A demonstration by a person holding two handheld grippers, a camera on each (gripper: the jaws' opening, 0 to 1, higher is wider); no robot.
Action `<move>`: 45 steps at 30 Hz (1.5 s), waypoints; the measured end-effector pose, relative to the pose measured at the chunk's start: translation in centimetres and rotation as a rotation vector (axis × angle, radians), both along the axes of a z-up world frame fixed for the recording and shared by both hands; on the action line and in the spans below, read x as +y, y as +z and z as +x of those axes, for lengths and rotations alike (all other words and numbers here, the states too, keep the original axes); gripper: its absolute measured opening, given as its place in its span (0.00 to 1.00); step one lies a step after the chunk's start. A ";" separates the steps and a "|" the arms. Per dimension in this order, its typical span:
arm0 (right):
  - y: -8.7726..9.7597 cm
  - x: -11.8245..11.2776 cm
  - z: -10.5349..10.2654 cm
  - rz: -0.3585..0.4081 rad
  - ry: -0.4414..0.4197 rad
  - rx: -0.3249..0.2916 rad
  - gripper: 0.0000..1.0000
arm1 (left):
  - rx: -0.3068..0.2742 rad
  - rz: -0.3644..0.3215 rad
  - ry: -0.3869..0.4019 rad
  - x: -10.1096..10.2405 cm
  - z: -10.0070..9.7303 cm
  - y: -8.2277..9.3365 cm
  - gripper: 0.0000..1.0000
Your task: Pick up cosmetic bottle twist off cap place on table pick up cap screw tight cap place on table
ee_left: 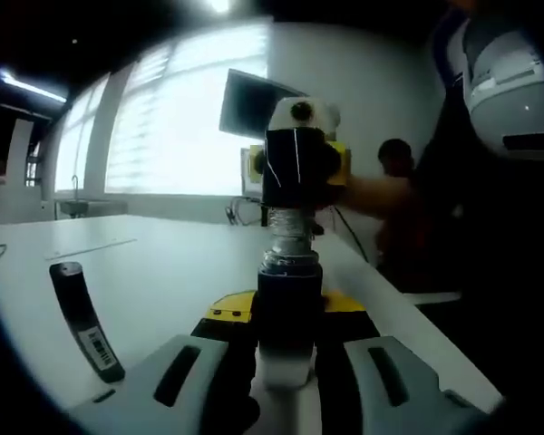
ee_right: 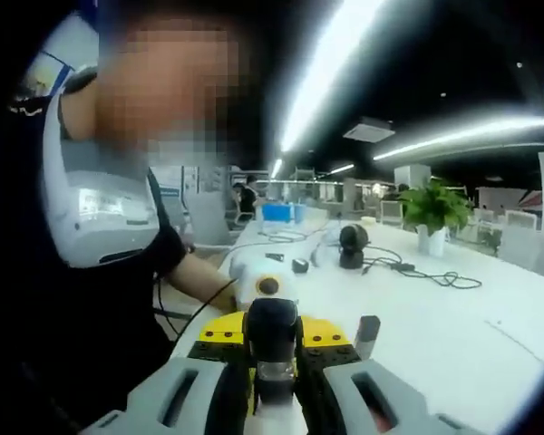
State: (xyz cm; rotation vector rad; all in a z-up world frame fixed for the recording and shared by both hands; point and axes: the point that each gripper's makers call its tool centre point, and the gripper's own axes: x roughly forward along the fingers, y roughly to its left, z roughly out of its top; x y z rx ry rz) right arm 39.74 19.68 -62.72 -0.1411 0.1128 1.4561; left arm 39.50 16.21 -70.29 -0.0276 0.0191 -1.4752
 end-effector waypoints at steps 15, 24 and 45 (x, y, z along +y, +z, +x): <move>-1.0 0.1 -0.1 -0.063 0.130 0.017 0.13 | 0.007 0.000 -0.025 -0.1 -0.4 -0.1 0.14; -1.3 0.6 0.2 -0.046 0.139 0.002 0.13 | 0.027 -0.005 -0.019 0.0 -0.1 0.0 0.14; -1.6 0.2 0.3 -0.080 -0.067 -0.051 0.13 | 0.007 0.005 0.018 -0.1 0.3 0.0 0.14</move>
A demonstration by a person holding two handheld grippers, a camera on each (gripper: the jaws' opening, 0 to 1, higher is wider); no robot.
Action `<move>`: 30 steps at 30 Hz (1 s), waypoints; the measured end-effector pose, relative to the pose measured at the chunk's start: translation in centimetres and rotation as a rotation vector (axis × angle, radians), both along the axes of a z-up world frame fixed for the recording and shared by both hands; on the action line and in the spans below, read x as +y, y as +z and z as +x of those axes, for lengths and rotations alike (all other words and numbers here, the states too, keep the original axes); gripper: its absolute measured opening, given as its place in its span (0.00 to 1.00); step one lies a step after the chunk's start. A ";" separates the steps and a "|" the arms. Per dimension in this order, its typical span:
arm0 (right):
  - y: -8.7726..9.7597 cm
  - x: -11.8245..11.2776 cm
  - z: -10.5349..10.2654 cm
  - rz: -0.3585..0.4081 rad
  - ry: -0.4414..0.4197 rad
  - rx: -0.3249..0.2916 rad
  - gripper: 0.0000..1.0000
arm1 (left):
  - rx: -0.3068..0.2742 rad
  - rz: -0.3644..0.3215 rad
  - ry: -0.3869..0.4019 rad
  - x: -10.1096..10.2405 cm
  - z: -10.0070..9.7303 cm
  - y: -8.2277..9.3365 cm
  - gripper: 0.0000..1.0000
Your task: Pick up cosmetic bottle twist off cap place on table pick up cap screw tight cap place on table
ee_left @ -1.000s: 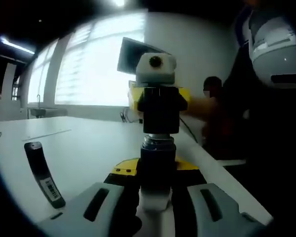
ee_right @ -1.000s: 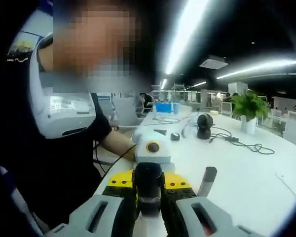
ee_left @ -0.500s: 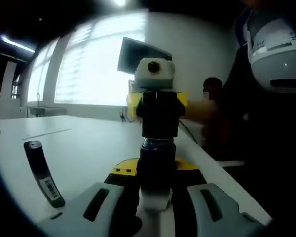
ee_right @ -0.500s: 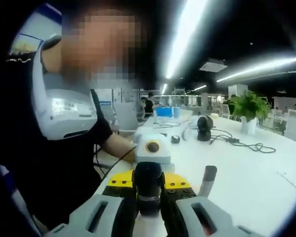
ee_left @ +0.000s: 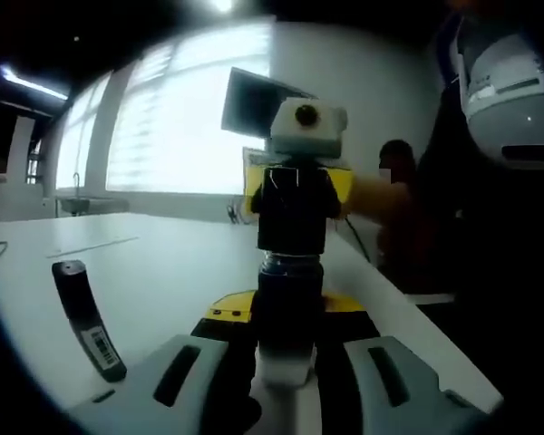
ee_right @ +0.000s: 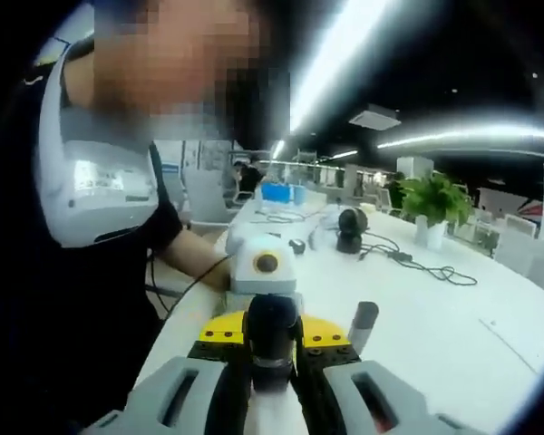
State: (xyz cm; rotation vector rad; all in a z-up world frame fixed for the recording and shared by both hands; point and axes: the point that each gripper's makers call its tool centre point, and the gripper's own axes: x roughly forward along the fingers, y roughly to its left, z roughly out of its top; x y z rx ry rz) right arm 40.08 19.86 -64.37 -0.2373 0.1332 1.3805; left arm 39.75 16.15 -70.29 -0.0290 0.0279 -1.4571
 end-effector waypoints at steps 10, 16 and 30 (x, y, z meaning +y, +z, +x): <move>0.0 -0.4 0.6 0.064 -0.216 -0.015 0.13 | -0.020 0.006 0.064 0.1 0.8 0.0 0.14; -0.1 -0.3 1.6 0.012 -0.435 -0.006 0.13 | -0.027 0.018 0.160 0.5 2.1 0.0 0.14; -0.3 -1.0 2.6 0.064 -0.905 0.014 0.12 | -0.026 0.025 0.245 0.9 3.4 -0.1 0.14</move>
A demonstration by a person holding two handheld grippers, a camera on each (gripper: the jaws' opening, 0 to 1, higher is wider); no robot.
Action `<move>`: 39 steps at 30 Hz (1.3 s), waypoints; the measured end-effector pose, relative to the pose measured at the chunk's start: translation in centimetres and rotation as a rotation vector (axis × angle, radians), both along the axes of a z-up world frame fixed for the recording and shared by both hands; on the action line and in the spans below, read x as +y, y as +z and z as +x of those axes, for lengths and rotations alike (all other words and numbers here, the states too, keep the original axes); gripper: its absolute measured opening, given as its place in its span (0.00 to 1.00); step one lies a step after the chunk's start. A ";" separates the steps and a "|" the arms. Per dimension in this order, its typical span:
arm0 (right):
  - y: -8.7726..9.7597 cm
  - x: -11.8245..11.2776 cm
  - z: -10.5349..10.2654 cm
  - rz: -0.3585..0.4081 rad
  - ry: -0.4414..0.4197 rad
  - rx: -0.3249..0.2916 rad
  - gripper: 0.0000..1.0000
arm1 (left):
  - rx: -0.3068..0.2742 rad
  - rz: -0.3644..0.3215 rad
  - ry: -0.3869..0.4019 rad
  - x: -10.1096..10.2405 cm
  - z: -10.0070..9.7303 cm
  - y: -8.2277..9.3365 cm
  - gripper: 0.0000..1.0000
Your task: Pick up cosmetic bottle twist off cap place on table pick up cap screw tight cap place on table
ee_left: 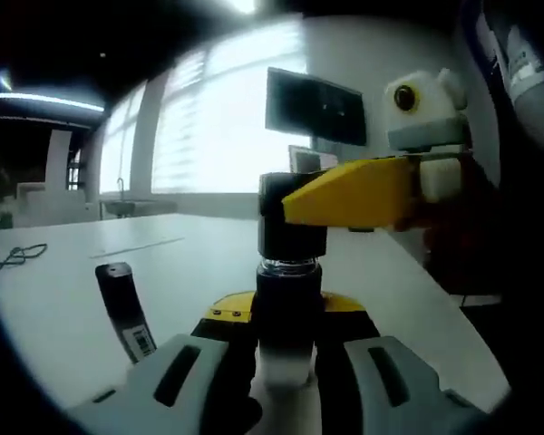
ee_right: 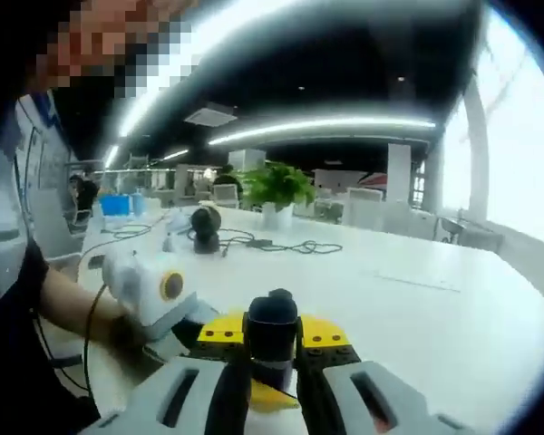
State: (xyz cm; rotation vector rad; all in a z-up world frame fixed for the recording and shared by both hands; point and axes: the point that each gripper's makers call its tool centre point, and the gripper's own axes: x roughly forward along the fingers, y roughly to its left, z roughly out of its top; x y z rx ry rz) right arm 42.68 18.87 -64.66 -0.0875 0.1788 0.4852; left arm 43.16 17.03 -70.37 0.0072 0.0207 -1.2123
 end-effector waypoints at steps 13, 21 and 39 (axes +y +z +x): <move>0.1 -0.5 -0.3 0.053 -0.216 -0.055 0.12 | -0.035 0.011 0.026 0.0 0.1 0.0 0.14; 1.6 0.5 -0.4 0.160 -0.119 -0.145 0.41 | -0.031 0.000 0.018 0.0 0.1 0.1 0.14; 1.9 -1.6 -0.5 0.285 0.091 -0.119 0.44 | 0.000 -0.019 -0.044 -0.2 -0.1 0.1 0.14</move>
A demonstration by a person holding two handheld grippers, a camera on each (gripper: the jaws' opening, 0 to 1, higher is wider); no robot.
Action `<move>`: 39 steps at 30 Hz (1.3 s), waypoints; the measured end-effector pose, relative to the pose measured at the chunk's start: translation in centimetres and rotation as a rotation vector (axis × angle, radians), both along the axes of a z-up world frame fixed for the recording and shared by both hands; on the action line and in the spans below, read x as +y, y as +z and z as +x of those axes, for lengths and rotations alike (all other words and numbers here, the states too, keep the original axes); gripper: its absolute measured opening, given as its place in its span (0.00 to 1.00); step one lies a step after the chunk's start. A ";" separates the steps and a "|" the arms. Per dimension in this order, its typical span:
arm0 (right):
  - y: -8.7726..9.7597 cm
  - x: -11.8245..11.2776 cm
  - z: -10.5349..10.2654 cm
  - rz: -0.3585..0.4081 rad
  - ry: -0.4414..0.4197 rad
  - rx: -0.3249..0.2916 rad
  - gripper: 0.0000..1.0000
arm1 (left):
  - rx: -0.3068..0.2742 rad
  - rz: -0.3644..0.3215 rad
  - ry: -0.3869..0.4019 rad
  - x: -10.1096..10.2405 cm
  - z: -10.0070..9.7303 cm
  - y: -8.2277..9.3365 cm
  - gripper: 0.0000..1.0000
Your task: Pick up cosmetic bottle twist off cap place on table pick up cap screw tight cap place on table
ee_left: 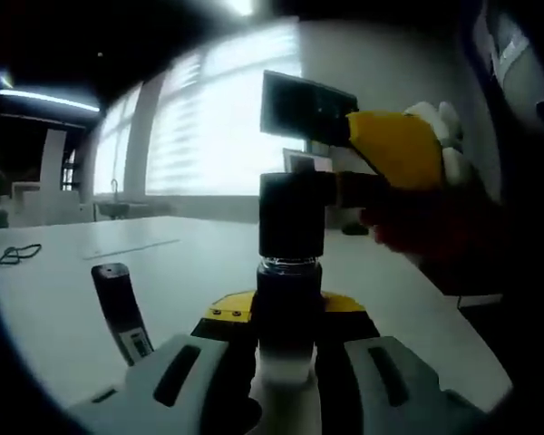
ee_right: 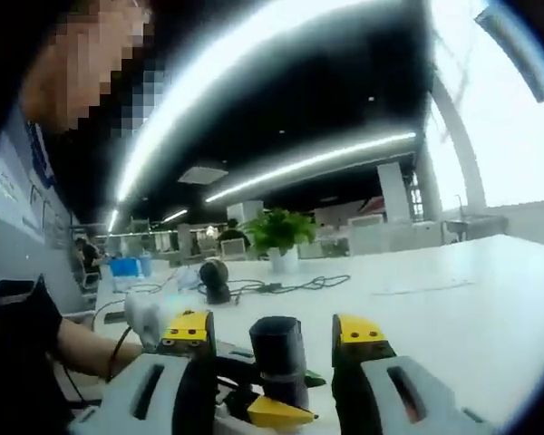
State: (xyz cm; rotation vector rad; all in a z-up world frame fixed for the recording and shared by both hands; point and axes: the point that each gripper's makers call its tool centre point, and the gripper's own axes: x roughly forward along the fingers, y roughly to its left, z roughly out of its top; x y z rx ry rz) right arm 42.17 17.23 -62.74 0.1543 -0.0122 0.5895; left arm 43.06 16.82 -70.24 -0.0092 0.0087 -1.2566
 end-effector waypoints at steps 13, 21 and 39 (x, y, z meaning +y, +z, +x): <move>1.2 -1.7 0.6 -0.031 0.193 -0.040 0.43 | 0.012 -0.005 -0.047 -0.2 -0.6 0.0 0.14; 0.5 -2.3 1.3 -0.107 0.275 -0.062 0.40 | 0.014 -0.006 -0.064 -0.3 -0.8 0.0 0.14; 0.1 0.1 -1.0 -0.096 0.753 -0.034 0.25 | 0.005 0.003 -0.162 -0.8 -2.0 -0.1 0.14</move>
